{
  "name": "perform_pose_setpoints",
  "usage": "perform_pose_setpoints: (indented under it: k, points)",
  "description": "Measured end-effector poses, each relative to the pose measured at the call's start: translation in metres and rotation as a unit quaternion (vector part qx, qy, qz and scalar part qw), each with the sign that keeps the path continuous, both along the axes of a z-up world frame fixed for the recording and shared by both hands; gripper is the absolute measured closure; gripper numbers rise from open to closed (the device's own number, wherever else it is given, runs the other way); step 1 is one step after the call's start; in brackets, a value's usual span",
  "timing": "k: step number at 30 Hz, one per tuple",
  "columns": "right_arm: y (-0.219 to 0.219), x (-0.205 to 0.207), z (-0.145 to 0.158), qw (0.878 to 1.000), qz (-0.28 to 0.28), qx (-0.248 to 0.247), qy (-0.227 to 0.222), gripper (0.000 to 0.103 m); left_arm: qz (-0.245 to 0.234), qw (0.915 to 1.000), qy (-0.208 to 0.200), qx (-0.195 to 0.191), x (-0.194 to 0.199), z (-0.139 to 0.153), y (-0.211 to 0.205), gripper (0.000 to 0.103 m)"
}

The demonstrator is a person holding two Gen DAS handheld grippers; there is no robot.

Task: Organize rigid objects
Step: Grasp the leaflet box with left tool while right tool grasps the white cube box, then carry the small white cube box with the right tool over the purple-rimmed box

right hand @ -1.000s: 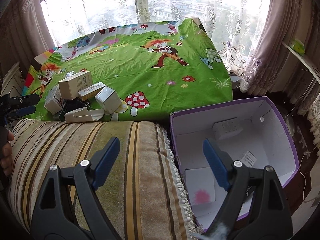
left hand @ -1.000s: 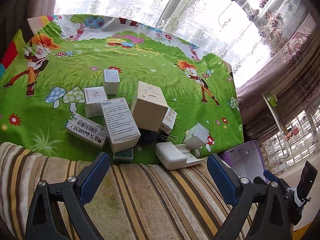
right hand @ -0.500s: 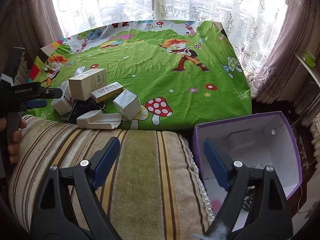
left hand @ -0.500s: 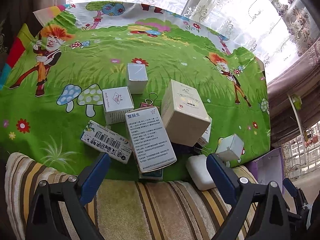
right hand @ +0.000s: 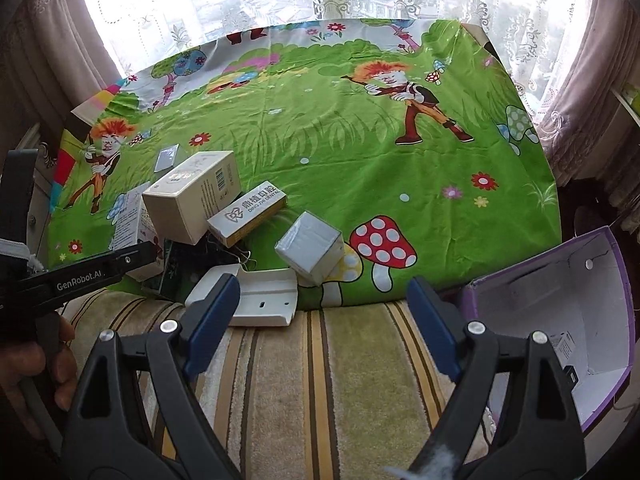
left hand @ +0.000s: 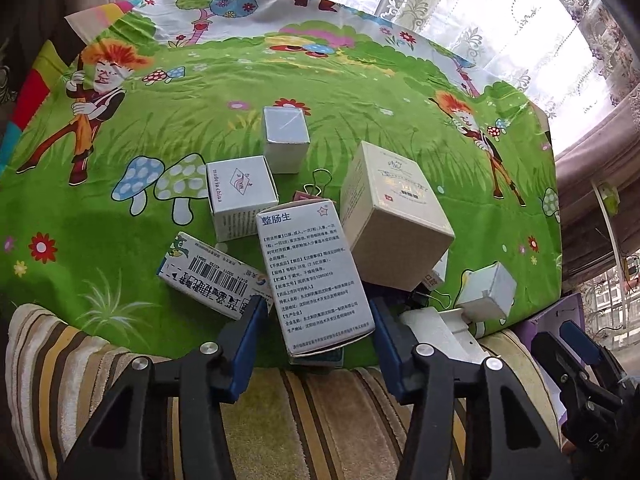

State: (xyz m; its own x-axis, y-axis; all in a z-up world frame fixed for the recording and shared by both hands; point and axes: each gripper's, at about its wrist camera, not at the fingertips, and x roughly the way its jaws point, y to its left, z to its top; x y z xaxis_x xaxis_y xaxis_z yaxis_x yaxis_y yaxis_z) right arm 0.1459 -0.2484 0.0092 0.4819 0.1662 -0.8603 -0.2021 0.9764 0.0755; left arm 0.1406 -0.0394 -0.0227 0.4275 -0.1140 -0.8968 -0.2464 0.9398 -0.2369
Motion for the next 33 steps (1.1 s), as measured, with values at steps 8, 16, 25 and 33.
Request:
perform_pose_setpoints:
  k: [8, 16, 25, 33]
  points:
    - [0.002, 0.020, -0.009, 0.998, -0.048, 0.014, 0.028, 0.016, 0.016, 0.9993, -0.028, -0.020, -0.013, 0.002, 0.007, 0.062]
    - [0.005, 0.039, -0.020, 0.994, -0.091, 0.008, 0.053, 0.016, 0.038, 0.9964, -0.067, -0.037, -0.026, 0.010, 0.018, 0.062]
    - [0.025, 0.055, -0.037, 0.993, -0.089, -0.032, 0.063, 0.016, 0.020, 0.9955, -0.092, -0.012, -0.030, 0.018, 0.010, 0.062]
    - [0.016, 0.056, -0.051, 0.992, -0.099, -0.007, 0.081, 0.057, 0.010, 0.9954, -0.095, 0.002, -0.030, 0.018, 0.004, 0.062]
